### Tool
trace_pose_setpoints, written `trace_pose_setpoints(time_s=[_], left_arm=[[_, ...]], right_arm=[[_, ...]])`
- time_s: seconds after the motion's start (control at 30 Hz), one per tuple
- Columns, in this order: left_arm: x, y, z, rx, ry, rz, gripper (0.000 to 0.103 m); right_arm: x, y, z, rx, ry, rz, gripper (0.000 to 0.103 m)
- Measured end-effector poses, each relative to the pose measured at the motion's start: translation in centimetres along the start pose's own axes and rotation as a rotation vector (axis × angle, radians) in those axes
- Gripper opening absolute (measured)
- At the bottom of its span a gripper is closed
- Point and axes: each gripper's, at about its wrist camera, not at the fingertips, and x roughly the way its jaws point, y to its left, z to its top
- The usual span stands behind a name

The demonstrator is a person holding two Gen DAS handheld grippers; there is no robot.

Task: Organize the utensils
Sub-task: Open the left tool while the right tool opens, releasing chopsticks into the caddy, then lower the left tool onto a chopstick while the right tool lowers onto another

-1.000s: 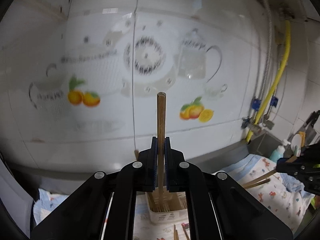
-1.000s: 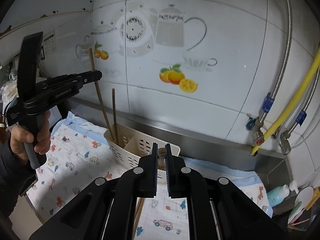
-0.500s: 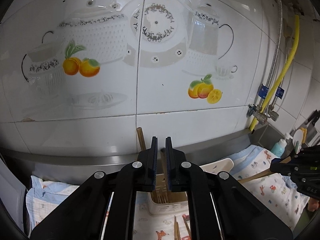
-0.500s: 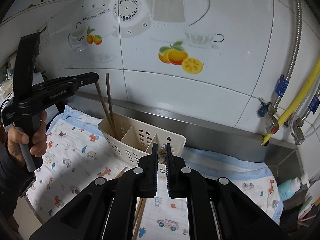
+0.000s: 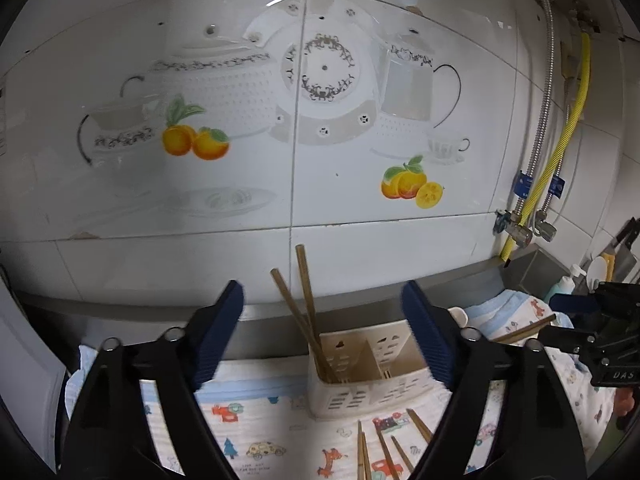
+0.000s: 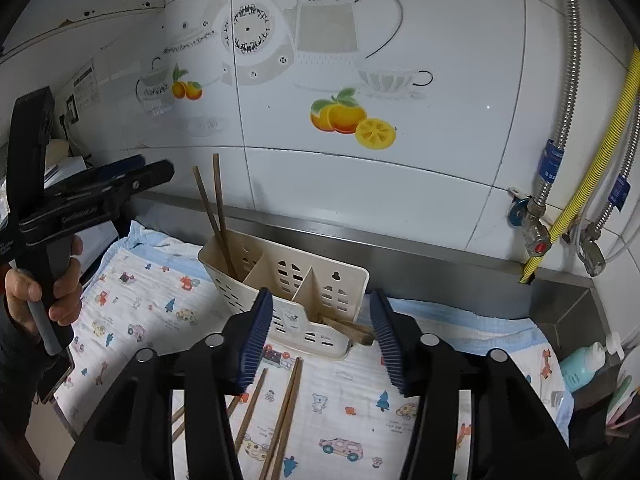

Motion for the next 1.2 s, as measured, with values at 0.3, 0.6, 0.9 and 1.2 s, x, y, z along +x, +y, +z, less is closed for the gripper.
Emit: trace_pose_setpoints(time_s=[0.3,0.6,0.9,1.2], left_arm=[[-3.5,1.2,-2.7,-0.009,-0.007,0.035,0.098],[-6.6,2.1,-7.2,-0.024,0.024,0.061,0.098],[-8.8,1.6,-13.2,-0.018,0.076,0.085,0.098],[-9.7,0.8,-18.2,-0.004,0.133,0.088,0.098]], right_arm=[[-2.3,0.8,-2.6,0.019,-0.038,-0.013,0.076],[-4.2,2.4,-7.1,0.039,-0.067,-0.023,0.088],[-5.3,3.5,-12.9,0.095,-0.077,-0.018,0.089],[-5.5,4.5,-18.4,0.139,-0.061,-0.027,0.090]])
